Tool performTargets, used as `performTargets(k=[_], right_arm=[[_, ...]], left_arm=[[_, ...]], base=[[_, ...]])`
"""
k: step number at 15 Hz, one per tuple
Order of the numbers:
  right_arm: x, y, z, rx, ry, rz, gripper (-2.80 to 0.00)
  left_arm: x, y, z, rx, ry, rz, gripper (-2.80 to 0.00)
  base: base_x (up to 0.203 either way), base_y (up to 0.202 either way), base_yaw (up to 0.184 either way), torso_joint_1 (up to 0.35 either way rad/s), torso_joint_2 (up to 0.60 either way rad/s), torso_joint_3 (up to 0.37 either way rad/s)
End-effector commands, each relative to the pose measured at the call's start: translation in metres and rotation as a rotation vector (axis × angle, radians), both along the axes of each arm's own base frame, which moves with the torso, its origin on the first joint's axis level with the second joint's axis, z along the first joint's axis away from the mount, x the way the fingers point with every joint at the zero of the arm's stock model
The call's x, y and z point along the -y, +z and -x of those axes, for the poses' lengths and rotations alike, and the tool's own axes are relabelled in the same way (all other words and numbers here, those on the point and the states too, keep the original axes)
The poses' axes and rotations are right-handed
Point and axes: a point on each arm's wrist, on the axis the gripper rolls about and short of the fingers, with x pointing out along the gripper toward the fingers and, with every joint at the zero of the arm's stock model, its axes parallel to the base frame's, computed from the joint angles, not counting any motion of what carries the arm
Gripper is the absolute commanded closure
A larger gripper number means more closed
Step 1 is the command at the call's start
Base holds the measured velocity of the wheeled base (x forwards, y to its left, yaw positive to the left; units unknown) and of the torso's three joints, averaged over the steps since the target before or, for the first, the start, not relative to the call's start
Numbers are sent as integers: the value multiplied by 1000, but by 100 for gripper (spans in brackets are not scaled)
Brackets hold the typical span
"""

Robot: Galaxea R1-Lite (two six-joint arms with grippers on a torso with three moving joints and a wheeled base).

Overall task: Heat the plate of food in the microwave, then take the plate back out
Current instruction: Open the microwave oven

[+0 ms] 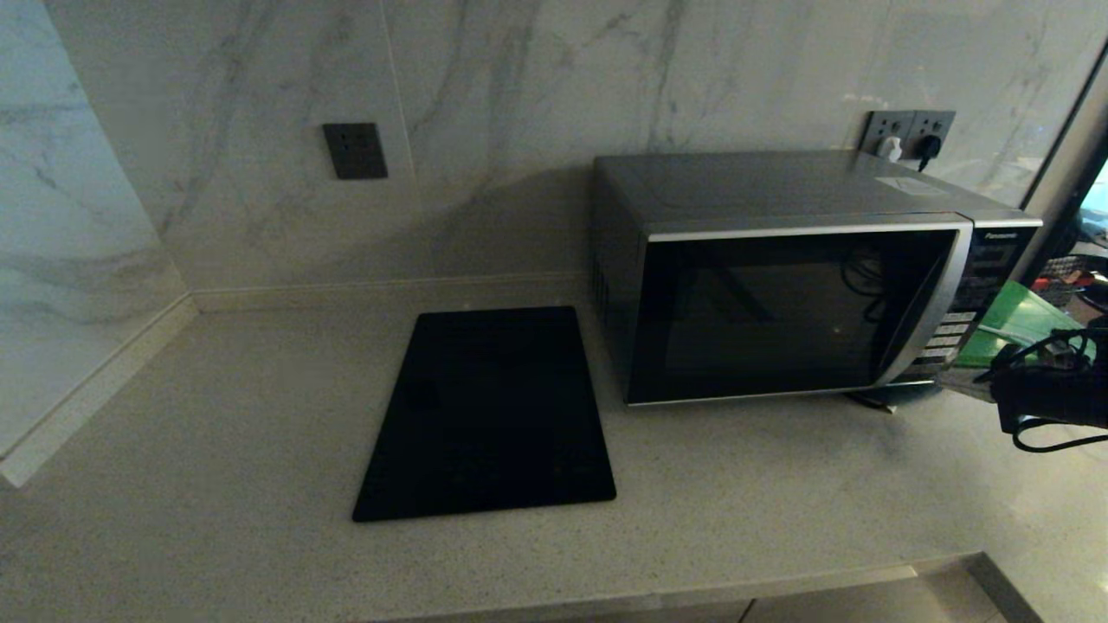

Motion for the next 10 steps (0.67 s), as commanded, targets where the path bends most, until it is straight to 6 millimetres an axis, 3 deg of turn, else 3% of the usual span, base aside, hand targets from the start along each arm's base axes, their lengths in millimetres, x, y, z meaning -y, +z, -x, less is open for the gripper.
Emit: performTargets(k=[1, 10], right_arm=[[1, -5, -6, 1, 6, -8, 0], [7, -8, -20, 33, 1, -8, 0]], left_arm=[[0, 0, 0, 1, 1, 1, 0], [0, 0, 0, 1, 1, 1, 0]], base=[[0, 0, 0, 0, 0, 0], [0, 0, 0, 0, 0, 0]])
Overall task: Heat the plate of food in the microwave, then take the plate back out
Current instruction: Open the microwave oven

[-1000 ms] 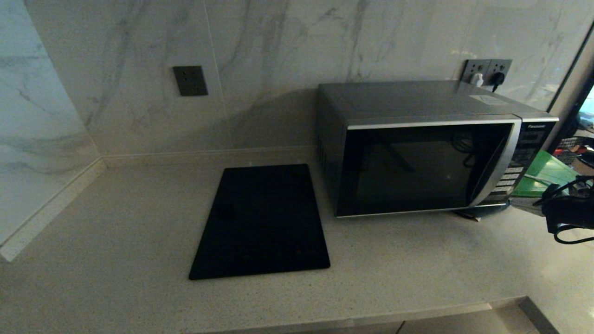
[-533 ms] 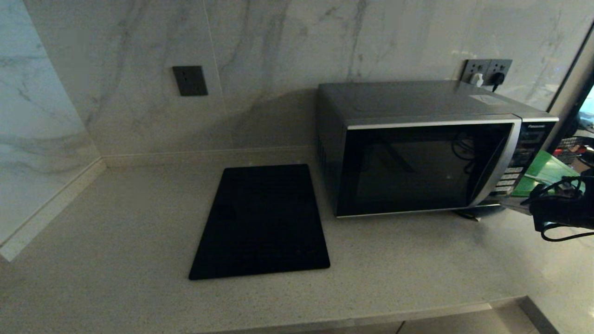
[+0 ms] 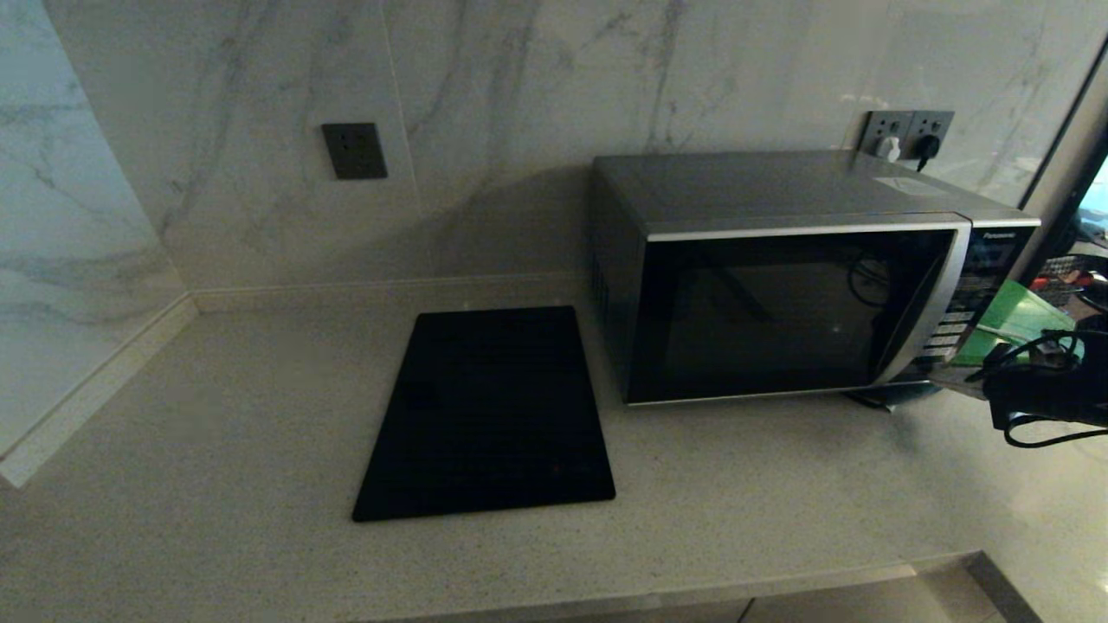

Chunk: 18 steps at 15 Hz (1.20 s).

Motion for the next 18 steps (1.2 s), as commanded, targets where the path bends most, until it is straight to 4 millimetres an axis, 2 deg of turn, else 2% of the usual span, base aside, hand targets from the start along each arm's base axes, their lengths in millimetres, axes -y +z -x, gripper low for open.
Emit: performTargets(k=[1, 6, 15, 18], right_arm=[[2, 2, -4, 28, -8, -7, 0], [1, 1, -6, 39, -6, -17, 0], [-17, 1, -16, 36, 37, -21, 0], [-17, 3, -16, 44, 37, -17, 0]], left_arm=[[0, 0, 0, -1, 1, 1, 0], [0, 0, 0, 0, 1, 1, 0], [0, 0, 0, 0, 1, 1, 0], [0, 0, 0, 0, 1, 1, 0]], base=[[0, 0, 0, 0, 0, 0], [0, 0, 0, 0, 0, 0], [0, 0, 0, 0, 0, 0], [0, 0, 0, 0, 0, 0]])
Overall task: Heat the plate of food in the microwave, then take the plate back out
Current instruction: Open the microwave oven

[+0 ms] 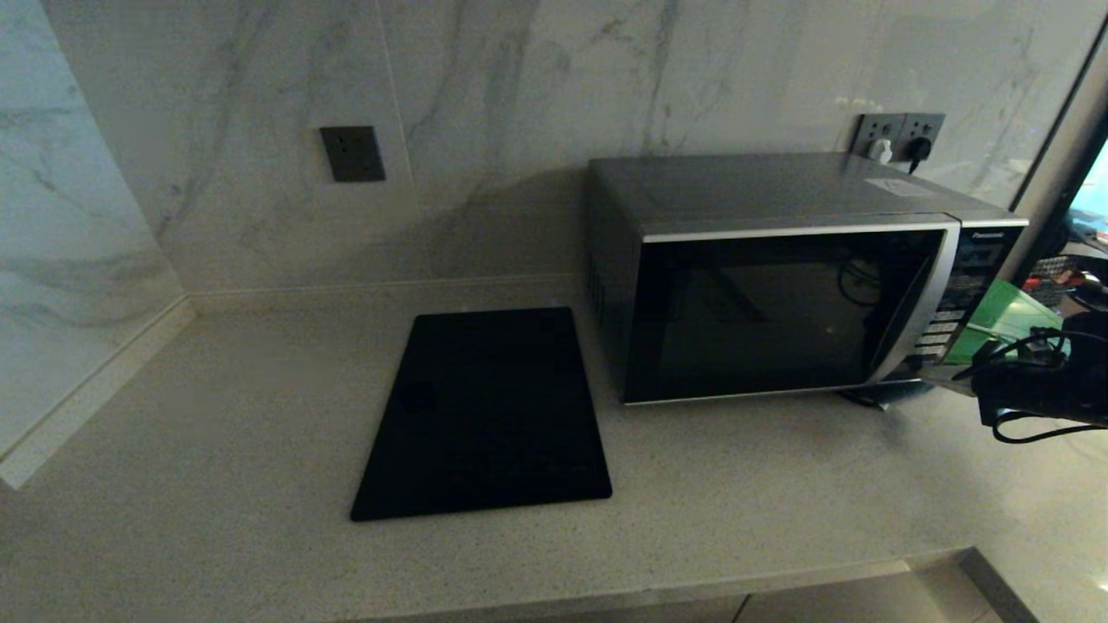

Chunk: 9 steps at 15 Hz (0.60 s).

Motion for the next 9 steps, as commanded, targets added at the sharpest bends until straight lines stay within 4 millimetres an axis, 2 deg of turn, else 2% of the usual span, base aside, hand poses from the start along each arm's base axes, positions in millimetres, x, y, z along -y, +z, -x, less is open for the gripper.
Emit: performTargets(k=[1, 9], right_arm=[[-1, 5, -1, 15, 5, 3, 0], [-4, 12, -4, 39, 13, 16, 0]], left_arm=[[0, 0, 0, 1, 1, 1, 0], [0, 0, 0, -1, 1, 1, 0]], base=[[0, 0, 0, 0, 0, 0], [0, 0, 0, 0, 0, 0]])
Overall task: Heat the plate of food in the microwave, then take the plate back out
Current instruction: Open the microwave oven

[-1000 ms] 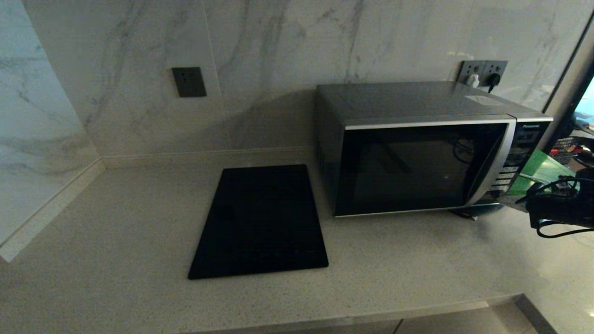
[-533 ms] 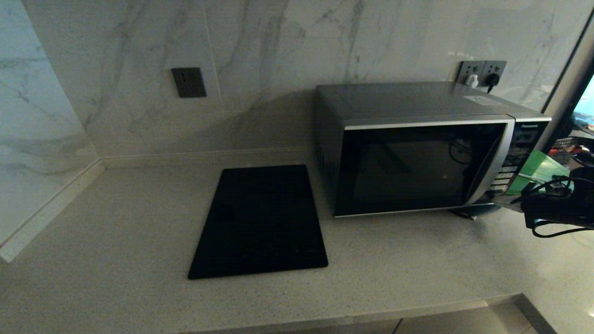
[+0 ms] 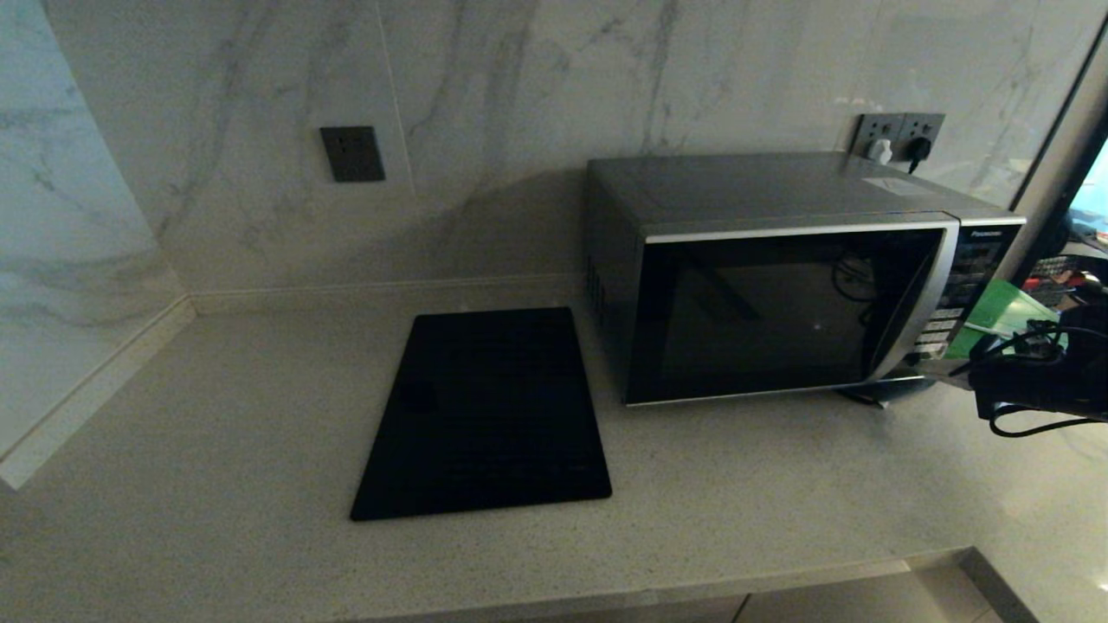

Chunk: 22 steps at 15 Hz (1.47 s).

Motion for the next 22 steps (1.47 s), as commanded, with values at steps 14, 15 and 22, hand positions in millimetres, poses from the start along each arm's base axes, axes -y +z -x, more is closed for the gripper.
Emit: performTargets(k=[14, 15, 22], right_arm=[[2, 47, 66, -24, -148, 55, 0], [3, 61, 79, -12, -186, 86, 0], [-61, 187, 201, 92, -310, 357, 0]], left_arm=[[0, 0, 0, 1, 1, 1, 0], [0, 0, 0, 1, 1, 1, 0], [0, 0, 0, 1, 1, 1, 0]], base=[[0, 0, 0, 0, 0, 0], [0, 0, 0, 0, 0, 0], [0, 0, 0, 0, 0, 0]])
